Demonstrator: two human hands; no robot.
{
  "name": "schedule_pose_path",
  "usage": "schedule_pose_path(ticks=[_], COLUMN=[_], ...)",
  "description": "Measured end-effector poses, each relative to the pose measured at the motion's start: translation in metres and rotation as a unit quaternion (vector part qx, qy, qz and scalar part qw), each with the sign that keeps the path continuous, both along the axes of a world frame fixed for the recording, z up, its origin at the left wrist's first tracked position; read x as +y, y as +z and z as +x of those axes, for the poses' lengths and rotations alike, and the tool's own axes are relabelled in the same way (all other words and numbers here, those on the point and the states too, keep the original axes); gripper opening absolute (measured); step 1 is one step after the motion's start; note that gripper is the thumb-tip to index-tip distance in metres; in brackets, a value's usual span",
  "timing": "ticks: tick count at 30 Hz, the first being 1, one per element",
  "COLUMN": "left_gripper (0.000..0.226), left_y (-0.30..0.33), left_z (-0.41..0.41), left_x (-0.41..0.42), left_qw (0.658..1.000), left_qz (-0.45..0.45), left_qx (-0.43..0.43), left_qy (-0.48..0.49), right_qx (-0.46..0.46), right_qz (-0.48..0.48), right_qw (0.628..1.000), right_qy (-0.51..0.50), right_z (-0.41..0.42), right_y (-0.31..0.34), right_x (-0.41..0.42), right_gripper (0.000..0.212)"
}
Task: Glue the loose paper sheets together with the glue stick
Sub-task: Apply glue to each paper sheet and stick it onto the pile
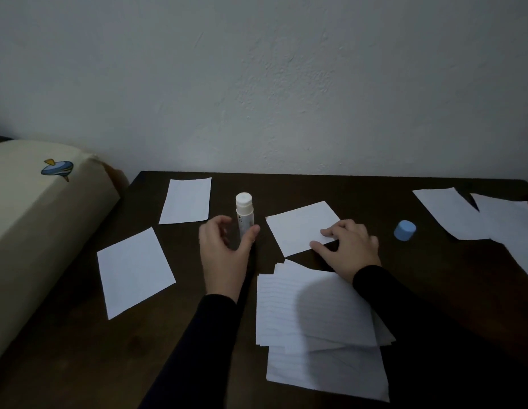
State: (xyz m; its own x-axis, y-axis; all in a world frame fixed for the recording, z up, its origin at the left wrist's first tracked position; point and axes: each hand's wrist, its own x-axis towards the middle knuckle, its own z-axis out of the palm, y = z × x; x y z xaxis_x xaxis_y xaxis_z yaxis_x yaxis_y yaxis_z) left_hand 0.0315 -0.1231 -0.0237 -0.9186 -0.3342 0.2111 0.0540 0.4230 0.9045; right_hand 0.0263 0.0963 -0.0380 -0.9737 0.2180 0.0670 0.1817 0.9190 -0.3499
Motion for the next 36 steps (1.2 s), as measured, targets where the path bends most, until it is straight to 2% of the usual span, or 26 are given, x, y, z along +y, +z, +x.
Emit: schedule_pose_path(ticks=[3, 6, 8, 16, 20, 22, 25, 27, 30, 33, 36], left_gripper=[0.019, 0.024, 0.030, 0.025, 0.024, 0.022, 0.024, 0.038, 0.053, 0.049, 0.053], left_y=[0.007, 0.005, -0.001, -0.003, 0.003, 0.007, 0.011, 0.009, 0.005, 0.000, -0.005], left_z=[0.019, 0.032, 0.033, 0.030, 0.029, 0.026, 0.018, 0.006, -0.009, -0.017, -0.025], left_x=[0.013, 0.029, 0.034, 0.037, 0.038, 0.043, 0.059, 0.073, 0.091, 0.104, 0.112], left_qw=[0.993, 0.950, 0.925, 0.938, 0.927, 0.922, 0.940, 0.930, 0.882, 0.863, 0.854], left_qz=[-0.054, -0.178, -0.221, -0.178, -0.187, -0.205, -0.216, -0.297, -0.407, -0.420, -0.426], left_qx=[0.037, -0.037, -0.087, -0.113, -0.149, -0.147, -0.084, -0.044, -0.116, -0.137, -0.130], left_qy=[-0.096, -0.255, -0.295, -0.276, -0.287, -0.293, -0.249, -0.210, -0.207, -0.244, -0.270], right_qx=[0.006, 0.022, 0.022, -0.029, -0.083, -0.080, -0.056, -0.034, 0.049, 0.131, 0.168], right_qz=[0.011, 0.008, 0.012, -0.020, 0.007, 0.021, 0.017, 0.013, -0.022, -0.057, -0.087], right_qw=[1.000, 1.000, 1.000, 0.999, 0.996, 0.997, 0.998, 0.999, 0.999, 0.989, 0.974], right_qy=[-0.010, -0.015, -0.017, 0.005, 0.007, 0.001, 0.001, 0.007, 0.002, -0.045, -0.128], right_z=[0.011, 0.022, 0.023, 0.018, 0.018, 0.022, 0.028, 0.031, 0.035, 0.038, 0.039], right_y=[-0.002, -0.008, -0.010, 0.004, 0.015, 0.015, 0.011, 0.009, 0.010, 0.014, 0.016], right_x=[0.002, 0.000, -0.002, 0.004, 0.012, 0.016, 0.018, 0.020, 0.034, 0.067, 0.111], right_gripper=[0.046, 0.045, 0.044, 0.042, 0.045, 0.045, 0.045, 0.044, 0.037, 0.029, 0.027])
